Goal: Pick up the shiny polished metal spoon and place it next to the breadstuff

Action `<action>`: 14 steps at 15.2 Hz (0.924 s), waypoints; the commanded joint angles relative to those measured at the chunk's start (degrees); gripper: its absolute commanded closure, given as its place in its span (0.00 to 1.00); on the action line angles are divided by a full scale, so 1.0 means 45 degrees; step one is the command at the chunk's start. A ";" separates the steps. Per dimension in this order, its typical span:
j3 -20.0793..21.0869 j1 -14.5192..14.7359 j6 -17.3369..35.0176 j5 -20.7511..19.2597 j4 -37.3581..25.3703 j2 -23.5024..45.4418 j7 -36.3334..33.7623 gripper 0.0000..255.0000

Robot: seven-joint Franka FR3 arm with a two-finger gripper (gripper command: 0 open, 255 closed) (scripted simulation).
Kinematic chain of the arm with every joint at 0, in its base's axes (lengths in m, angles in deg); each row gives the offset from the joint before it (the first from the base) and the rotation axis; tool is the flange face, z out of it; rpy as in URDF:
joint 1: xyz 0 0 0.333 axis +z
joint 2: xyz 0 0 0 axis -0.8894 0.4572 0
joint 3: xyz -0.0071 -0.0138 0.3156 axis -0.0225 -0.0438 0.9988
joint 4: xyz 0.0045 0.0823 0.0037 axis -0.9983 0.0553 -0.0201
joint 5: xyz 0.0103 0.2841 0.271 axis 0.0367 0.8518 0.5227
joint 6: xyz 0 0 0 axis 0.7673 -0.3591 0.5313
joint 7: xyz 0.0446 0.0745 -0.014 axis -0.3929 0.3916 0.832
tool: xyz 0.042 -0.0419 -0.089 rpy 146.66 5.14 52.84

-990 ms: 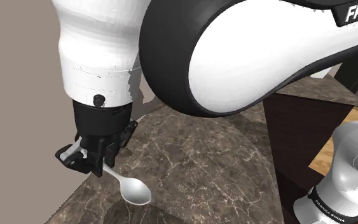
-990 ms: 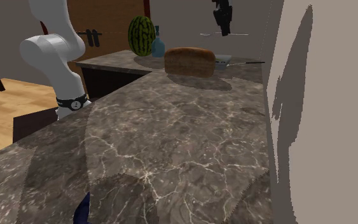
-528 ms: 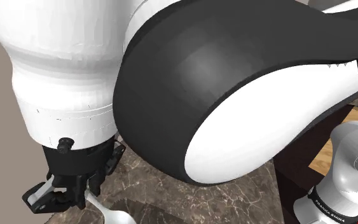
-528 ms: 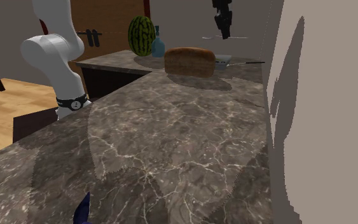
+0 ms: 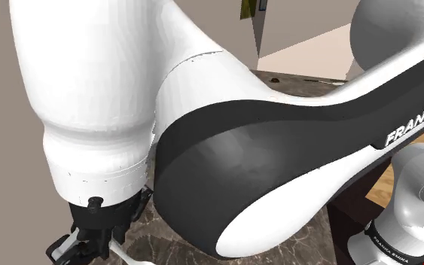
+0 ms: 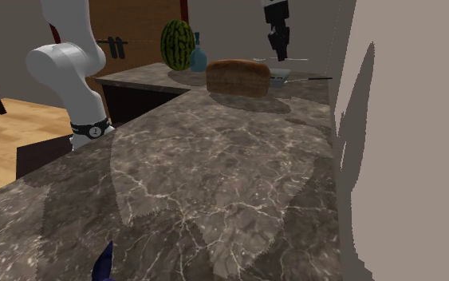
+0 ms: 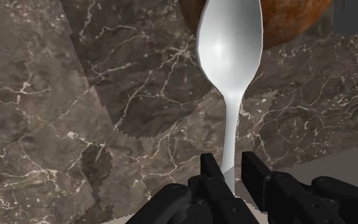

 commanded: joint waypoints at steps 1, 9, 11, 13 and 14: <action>-0.0018 0.0012 0.0383 -0.0070 0.0286 0.0099 -0.0076 1.00; -0.0105 0.0036 0.1612 -0.0326 0.1194 0.0450 -0.0311 1.00; -0.0132 0.0048 0.1910 -0.0405 0.1388 0.0562 -0.0379 1.00; -0.0164 0.0064 0.2205 -0.0489 0.1570 0.0684 -0.0451 1.00; -0.0181 0.0073 0.2351 -0.0533 0.1657 0.0749 -0.0488 1.00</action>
